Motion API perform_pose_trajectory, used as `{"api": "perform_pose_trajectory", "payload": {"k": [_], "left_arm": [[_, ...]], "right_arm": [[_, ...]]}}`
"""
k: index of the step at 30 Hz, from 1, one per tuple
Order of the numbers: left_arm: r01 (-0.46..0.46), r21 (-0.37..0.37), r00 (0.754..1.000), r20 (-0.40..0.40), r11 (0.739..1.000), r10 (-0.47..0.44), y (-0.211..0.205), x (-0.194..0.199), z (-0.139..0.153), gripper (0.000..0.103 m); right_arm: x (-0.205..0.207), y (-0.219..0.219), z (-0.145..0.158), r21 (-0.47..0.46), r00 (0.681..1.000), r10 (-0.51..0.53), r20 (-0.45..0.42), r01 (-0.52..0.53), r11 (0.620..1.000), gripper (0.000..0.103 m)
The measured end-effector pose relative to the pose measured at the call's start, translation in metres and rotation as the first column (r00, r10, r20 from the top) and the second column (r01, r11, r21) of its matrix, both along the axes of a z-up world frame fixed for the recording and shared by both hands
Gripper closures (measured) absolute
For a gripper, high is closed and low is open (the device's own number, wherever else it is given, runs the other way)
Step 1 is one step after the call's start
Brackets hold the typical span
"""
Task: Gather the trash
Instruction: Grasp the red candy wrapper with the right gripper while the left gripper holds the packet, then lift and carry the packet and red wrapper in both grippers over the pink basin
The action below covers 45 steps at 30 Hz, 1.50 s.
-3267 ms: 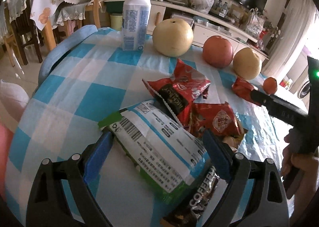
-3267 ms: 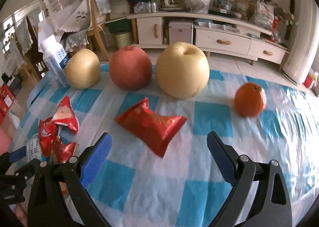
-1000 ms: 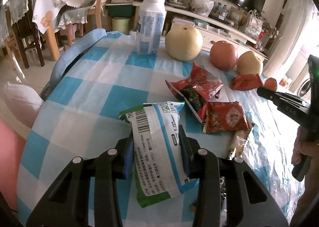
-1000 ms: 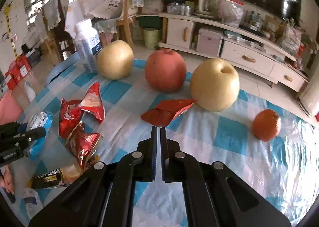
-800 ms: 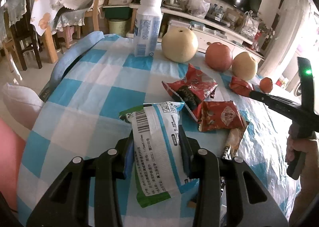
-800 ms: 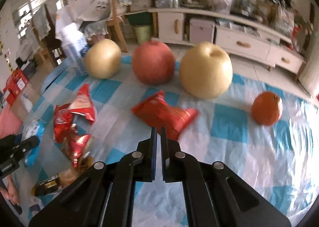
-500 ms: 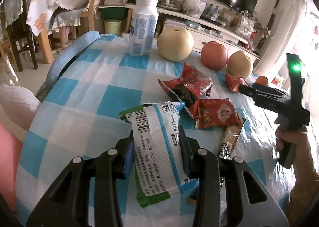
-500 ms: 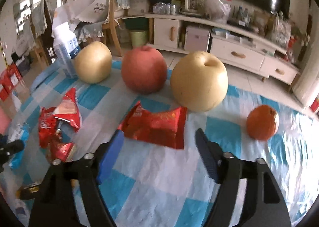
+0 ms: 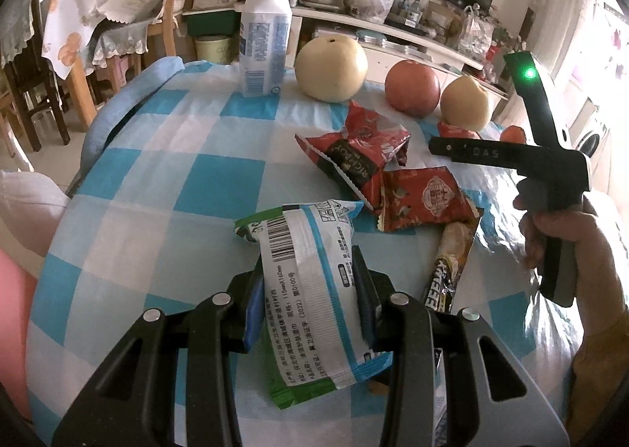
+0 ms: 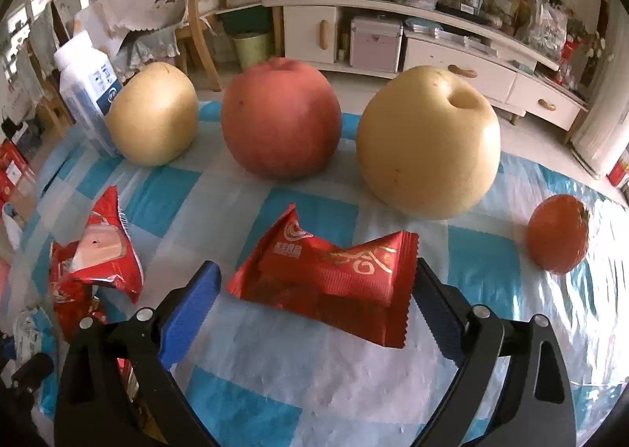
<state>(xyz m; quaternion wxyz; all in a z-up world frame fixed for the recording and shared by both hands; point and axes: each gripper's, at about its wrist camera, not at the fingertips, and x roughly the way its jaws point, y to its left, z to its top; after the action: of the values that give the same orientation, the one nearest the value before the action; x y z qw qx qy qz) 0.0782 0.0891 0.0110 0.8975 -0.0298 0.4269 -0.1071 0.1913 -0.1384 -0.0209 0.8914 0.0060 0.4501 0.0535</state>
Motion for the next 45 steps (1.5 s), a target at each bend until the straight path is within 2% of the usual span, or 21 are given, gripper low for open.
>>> {"api": "perform_pose_trajectory", "payload": {"k": [1,4,9,15,24,33,41,45], "left_arm": [[0.0,-0.002,1.0,0.0,1.0,0.0,0.0,0.0,0.0,0.063],[0.001,-0.004,1.0,-0.002,1.0,-0.001,0.0,0.0,0.0,0.063],[0.009,-0.008,1.0,-0.005,1.0,-0.009,-0.001,-0.002,0.0,0.063],[0.021,-0.024,1.0,0.0,0.999,-0.021,-0.001,-0.007,0.004,0.063],[0.012,-0.047,0.999,0.032,0.999,-0.011,0.012,-0.018,0.018,0.063],[-0.043,-0.073,0.995,0.088,0.996,0.049,0.045,-0.031,0.043,0.063],[-0.125,-0.11,0.981,0.138,0.986,0.14,0.094,-0.047,0.068,0.067],[-0.164,-0.135,0.976,0.123,0.977,0.181,0.122,-0.053,0.068,0.068]], "right_arm": [[-0.002,-0.002,0.001,-0.003,1.0,-0.015,0.009,0.015,1.0,0.022],[-0.004,-0.005,0.003,0.009,1.0,-0.02,0.023,0.02,1.0,0.035],[-0.009,-0.01,0.006,0.048,0.999,-0.006,0.04,0.005,0.999,0.046],[-0.028,-0.009,0.013,0.052,0.997,0.005,0.083,-0.009,0.999,0.048],[-0.061,0.03,0.023,-0.018,0.991,0.083,0.104,-0.082,0.996,0.048],[-0.098,0.075,0.064,-0.005,0.977,0.154,0.148,-0.155,0.988,0.048],[-0.149,0.147,0.101,0.068,0.937,0.284,0.202,-0.303,0.951,0.048],[-0.169,0.188,0.11,0.08,0.909,0.354,0.219,-0.378,0.922,0.048]]}}
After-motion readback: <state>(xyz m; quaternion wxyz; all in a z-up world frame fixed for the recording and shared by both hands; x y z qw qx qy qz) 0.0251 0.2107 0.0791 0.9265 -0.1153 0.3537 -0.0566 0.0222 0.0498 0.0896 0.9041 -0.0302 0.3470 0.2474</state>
